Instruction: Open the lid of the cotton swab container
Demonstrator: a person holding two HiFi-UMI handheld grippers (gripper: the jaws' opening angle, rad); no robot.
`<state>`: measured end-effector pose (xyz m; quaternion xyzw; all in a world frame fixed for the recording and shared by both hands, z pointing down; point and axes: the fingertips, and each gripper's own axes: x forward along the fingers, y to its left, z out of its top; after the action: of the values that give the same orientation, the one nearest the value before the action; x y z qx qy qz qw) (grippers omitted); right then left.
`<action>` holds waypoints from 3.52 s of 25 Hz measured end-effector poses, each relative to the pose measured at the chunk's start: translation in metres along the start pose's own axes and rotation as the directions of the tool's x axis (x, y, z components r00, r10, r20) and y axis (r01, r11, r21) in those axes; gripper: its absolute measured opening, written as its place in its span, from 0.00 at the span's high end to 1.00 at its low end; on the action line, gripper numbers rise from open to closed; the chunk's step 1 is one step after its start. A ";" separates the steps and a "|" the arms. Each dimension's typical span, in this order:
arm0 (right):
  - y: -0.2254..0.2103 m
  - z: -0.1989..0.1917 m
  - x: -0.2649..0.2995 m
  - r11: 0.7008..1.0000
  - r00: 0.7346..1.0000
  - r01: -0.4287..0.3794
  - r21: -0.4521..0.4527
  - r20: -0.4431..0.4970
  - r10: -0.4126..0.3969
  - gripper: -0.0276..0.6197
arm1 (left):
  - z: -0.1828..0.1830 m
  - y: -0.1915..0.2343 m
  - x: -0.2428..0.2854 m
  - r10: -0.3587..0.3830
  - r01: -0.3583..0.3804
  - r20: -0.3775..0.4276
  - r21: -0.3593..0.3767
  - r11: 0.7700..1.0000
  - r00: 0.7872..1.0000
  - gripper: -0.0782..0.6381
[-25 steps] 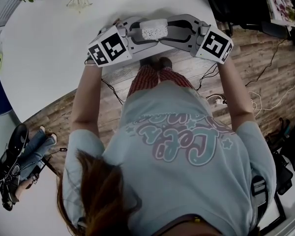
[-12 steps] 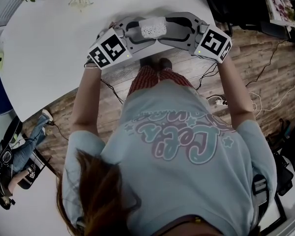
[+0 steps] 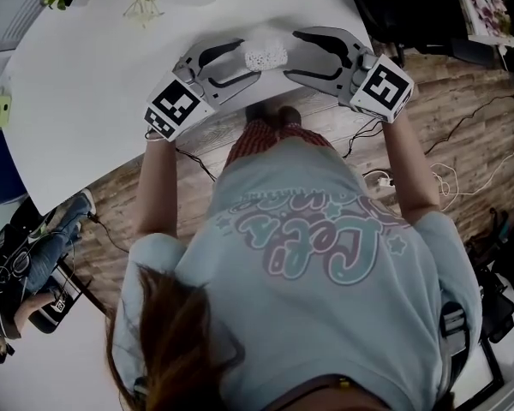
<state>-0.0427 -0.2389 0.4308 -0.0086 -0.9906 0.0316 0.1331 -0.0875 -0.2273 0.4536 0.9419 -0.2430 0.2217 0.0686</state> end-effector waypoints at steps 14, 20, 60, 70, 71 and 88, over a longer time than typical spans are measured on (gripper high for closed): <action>0.013 0.047 -0.024 0.997 0.987 0.080 -0.022 0.142 -0.076 0.54 | 0.043 -0.007 -0.039 0.132 -0.126 0.156 -0.048 0.991 0.979 0.56; 0.022 0.079 -0.029 0.995 0.972 0.090 -0.038 0.221 -0.079 0.54 | 0.066 -0.016 -0.053 0.163 -0.159 0.207 -0.038 0.987 0.965 0.56; 0.041 0.153 -0.063 0.974 0.896 0.216 -0.072 0.411 -0.168 0.95 | 0.145 -0.031 -0.098 0.327 -0.337 0.418 -0.051 0.940 0.848 0.87; 0.038 0.143 -0.068 0.971 0.899 0.228 -0.065 0.396 -0.185 0.95 | 0.140 -0.028 -0.096 0.346 -0.354 0.413 -0.058 0.933 0.843 0.88; 0.038 0.145 -0.068 0.969 0.898 0.235 -0.071 0.397 -0.189 0.95 | 0.141 -0.028 -0.096 0.345 -0.353 0.410 -0.057 0.934 0.844 0.88; 0.038 0.147 -0.065 0.962 0.896 0.258 -0.083 0.392 -0.207 0.95 | 0.133 -0.024 -0.088 0.354 -0.367 0.373 -0.038 0.929 0.858 0.88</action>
<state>-0.0186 -0.2116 0.2700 0.1075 -0.9912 -0.0493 -0.0593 -0.0939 -0.2000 0.2948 0.9054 -0.4197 0.0515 -0.0377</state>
